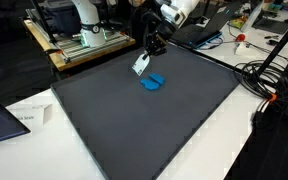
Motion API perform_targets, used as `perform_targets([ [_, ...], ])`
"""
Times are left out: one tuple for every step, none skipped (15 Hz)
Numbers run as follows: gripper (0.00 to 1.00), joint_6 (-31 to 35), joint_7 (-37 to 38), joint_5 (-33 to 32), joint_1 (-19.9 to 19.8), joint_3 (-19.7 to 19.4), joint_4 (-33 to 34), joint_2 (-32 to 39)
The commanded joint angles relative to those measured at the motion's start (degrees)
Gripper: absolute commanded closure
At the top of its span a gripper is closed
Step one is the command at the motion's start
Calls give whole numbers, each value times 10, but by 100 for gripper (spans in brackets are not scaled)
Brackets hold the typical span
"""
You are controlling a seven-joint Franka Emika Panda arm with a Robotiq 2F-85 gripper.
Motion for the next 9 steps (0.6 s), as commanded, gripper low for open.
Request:
perform_targets([
  [99, 55, 39, -69, -24, 17, -67, -57],
  [99, 70, 42, -85, -30, 20, -73, -64],
  [99, 86, 45, -98, -37, 23, -79, -70],
  [99, 104, 47, -108, -44, 26, -85, -75],
  [99, 125, 48, -114, -52, 28, -90, -81],
  [99, 153, 45, -113, -62, 32, -95, -84],
  [99, 180, 39, -109, -71, 34, -101, -88],
  [99, 207, 38, -108, -78, 34, -107, -90],
  [99, 233, 38, -109, -85, 33, -113, -93],
])
